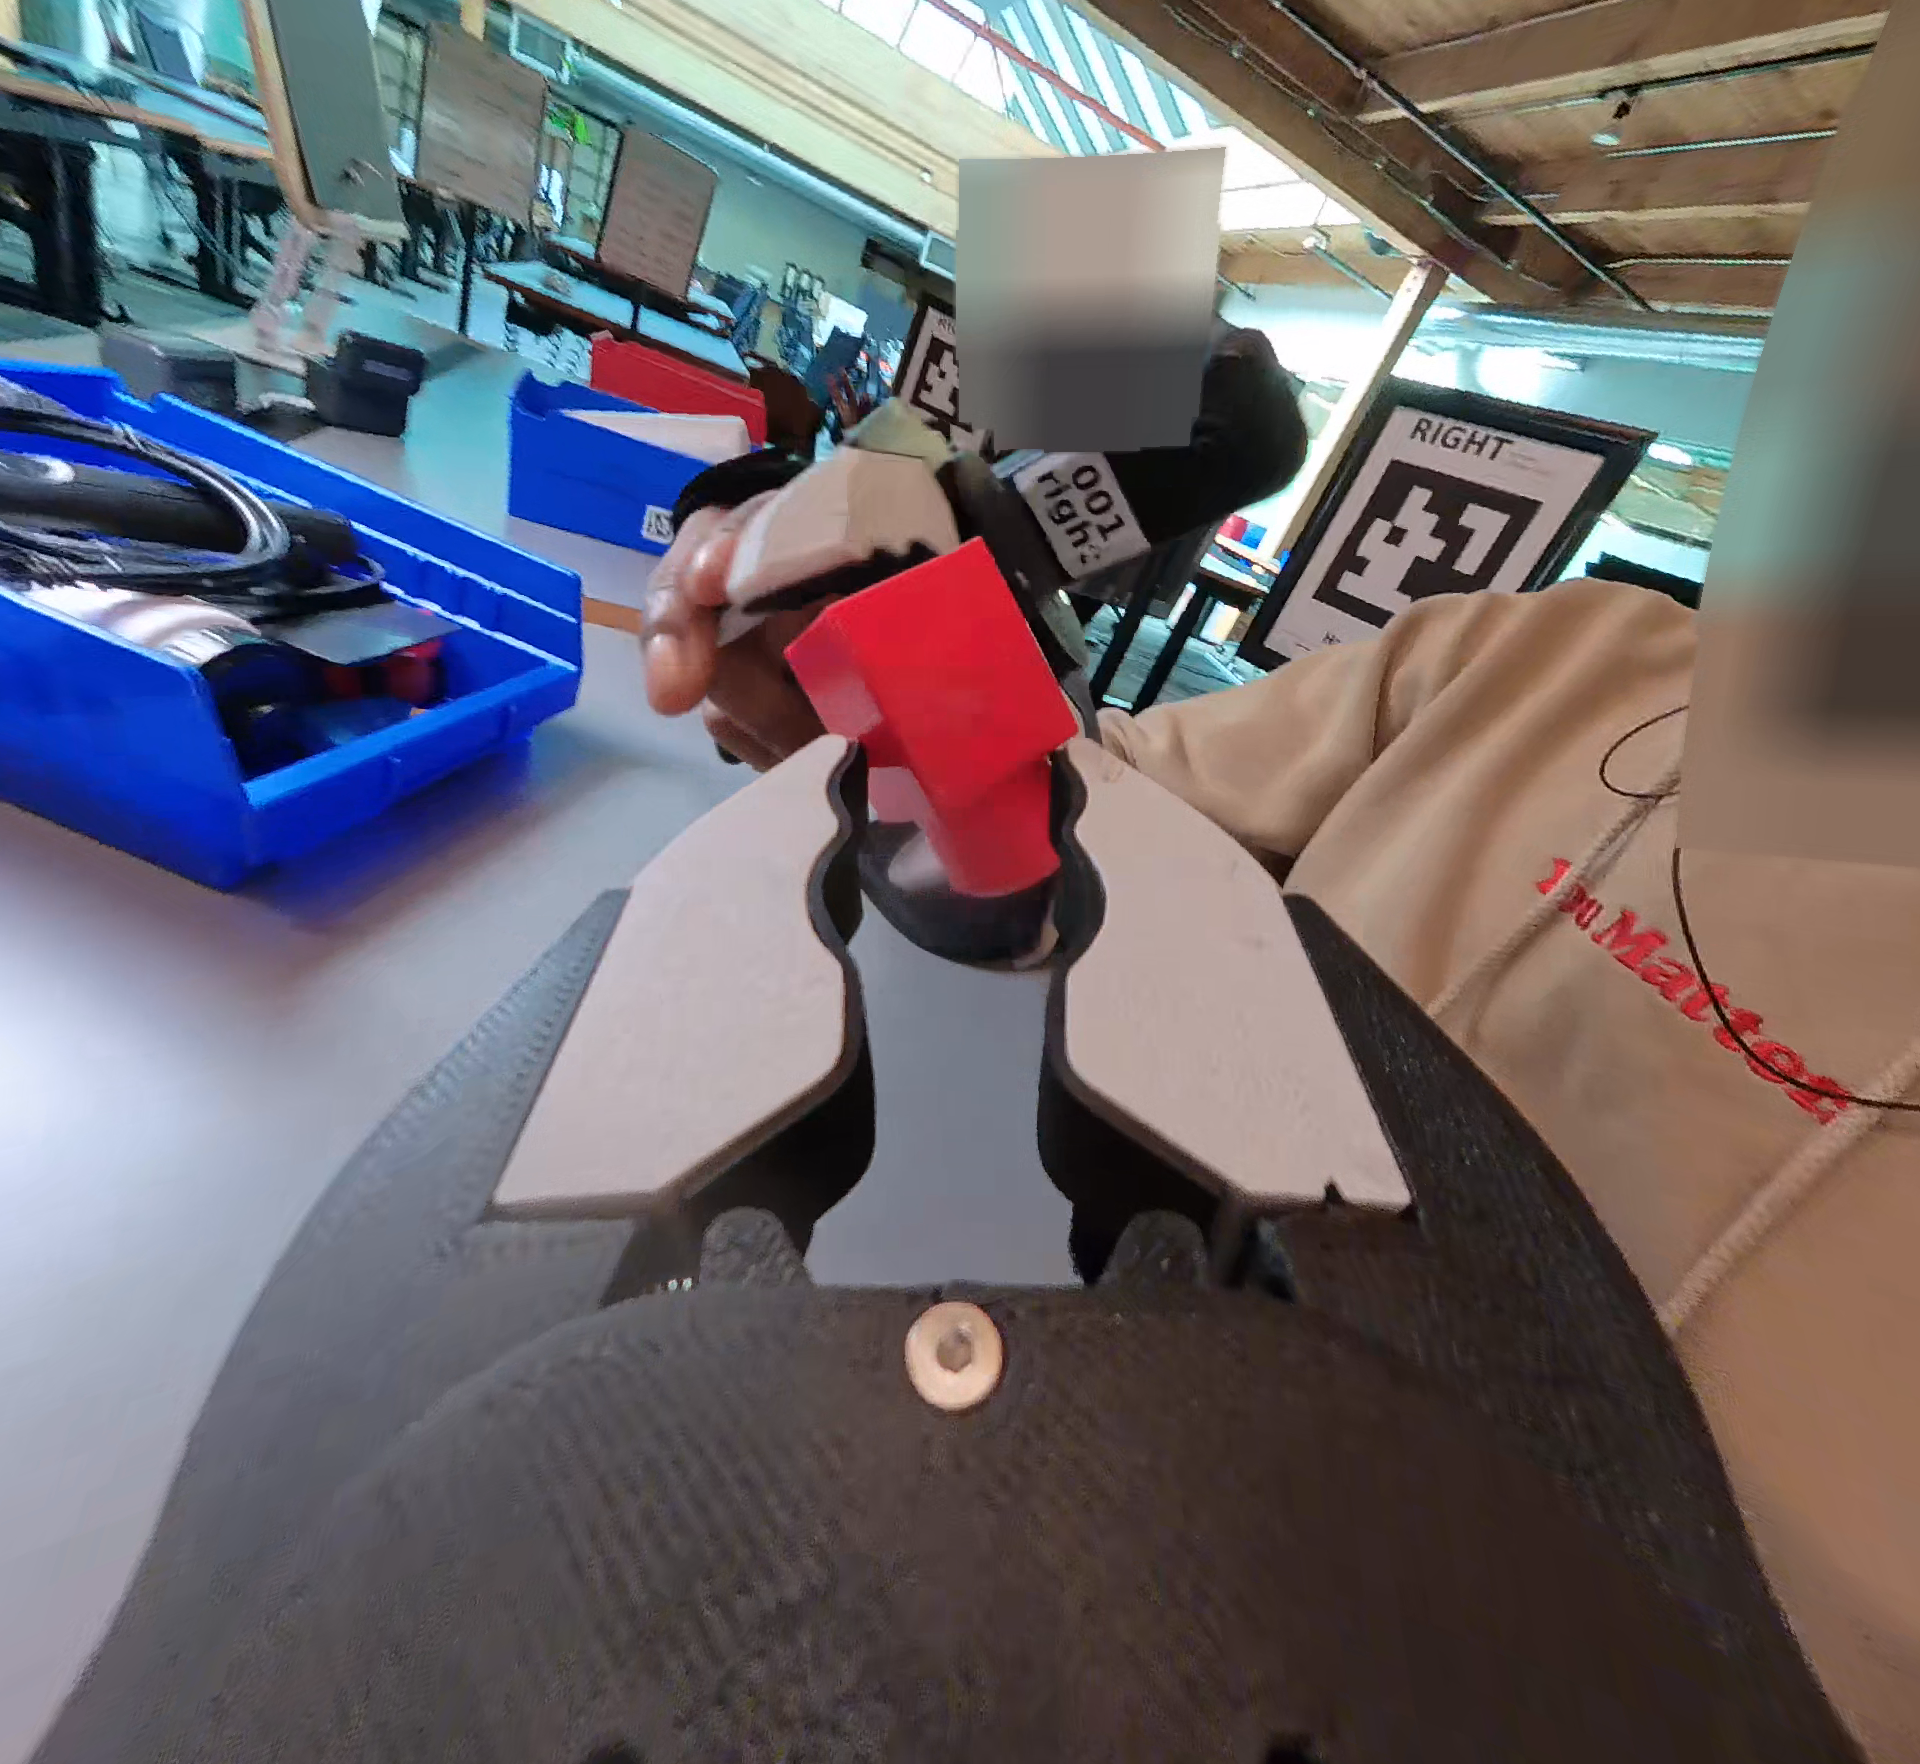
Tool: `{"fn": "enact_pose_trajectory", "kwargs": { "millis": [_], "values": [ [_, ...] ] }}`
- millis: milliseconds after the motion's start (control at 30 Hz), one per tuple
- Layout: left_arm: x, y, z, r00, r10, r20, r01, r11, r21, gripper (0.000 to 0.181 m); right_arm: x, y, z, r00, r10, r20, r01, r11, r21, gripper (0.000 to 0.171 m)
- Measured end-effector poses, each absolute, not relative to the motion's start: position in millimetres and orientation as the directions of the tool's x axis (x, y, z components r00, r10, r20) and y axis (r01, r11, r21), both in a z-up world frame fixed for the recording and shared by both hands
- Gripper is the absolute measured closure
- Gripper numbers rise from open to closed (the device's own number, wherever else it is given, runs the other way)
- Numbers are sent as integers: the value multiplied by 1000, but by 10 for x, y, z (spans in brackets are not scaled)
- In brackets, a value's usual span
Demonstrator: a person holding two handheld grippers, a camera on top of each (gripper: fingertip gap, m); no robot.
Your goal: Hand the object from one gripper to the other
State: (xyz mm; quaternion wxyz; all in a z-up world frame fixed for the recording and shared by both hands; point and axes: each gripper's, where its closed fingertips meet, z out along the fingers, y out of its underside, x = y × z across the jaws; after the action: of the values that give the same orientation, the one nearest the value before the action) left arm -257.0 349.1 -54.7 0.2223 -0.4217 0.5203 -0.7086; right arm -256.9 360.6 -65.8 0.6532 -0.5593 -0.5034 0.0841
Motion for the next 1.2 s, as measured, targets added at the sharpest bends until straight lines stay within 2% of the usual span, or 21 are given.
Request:
{"fn": "enact_pose_trajectory", "kwargs": {
  "millis": [33, 67, 133, 200, 333, 467, 500, 567, 667, 700, 767, 833, 900, 1000, 1100, 1200],
  "values": [
    [-2557, 3463, -579, -553, -744, 376, -144, -359, -922, 148, -2643, 3603, -685, 467, 647, 602, 480, 387, -788, 90],
    [-2558, 3447, -594, -563, -730, 387, -155, -367, -917, 148, -2684, 3618, -666, 479, 589, 651, 505, 421, -753, 102],
    [-2553, 3534, -579, -537, -734, 416, -146, -405, -902, 155, -2647, 3688, -634, 497, 483, 721, 579, 435, -690, 103],
    [-2517, 3714, -549, -437, -796, 418, -97, -421, -902, 144, -2500, 3791, -598, 513, 390, 765, 649, 407, -643, 103],
    [-2397, 3819, -677, -223, -939, 263, -126, -240, -962, 127, -2263, 4022, -705, 343, 140, 929, 881, 294, -370, 103],
    [-2241, 3863, -916, -48, -999, 10, -242, 2, -970, 127, -2358, 4153, -982, 208, 98, 973, 956, 190, -223, 103],
    [-2233, 3913, -1004, -2, -996, -88, -299, 84, -950, 134, -2354, 4176, -1041, 211, 119, 970, 961, 156, -228, 103],
    [-2217, 3968, -1070, 52, -970, -239, -351, 206, -914, 134, -2329, 4198, -1112, 267, 182, 946, 955, 83, -285, 102],
    [-2206, 3994, -1061, 76, -948, -309, -356, 264, -896, 135, -2331, 4178, -1082, 282, 202, 938, 950, 76, -302, 103],
    [-2218, 4013, -1043, 78, -941, -329, -338, 286, -897, 135, -2377, 4141, -1052, 344, 251, 905, 918, 110, -380, 100],
    [-2261, 3998, -960, 47, -947, -318, -253, 297, -921, 135, -2453, 4038, -974, 509, 432, 745, 780, 134, -611, 96],
    [-2328, 3977, -826, 35, -934, -355, -147, 347, -926, 135, -2480, 3916, -869, 618, 634, 465, 556, 66, -829, 91],
    [-2390, 3953, -705, 71, -880, -469, -57, 466, -883, 135, -2466, 3819, -704, 624, 771, 124, 261, -57, -964, 89],
    [-2419, 3954, -600, 198, -744, -639, -43, 644, -763, 135, -2422, 3794, -625, 504, 830, -240, -26, -263, -964, 89],
    [-2390, 3908, -602, 287, -497, -819, -143, 823, -549, 135, -2500, 3792, -670, 352, 813, -464, -164, -434, -886, 87],
    [-2336, 3807, -652, 294, -315, -903, -196, 904, -379, 135, -2616, 3752, -662, 197, 779, -596, -244, -550, -799, 87]
  ]
}}
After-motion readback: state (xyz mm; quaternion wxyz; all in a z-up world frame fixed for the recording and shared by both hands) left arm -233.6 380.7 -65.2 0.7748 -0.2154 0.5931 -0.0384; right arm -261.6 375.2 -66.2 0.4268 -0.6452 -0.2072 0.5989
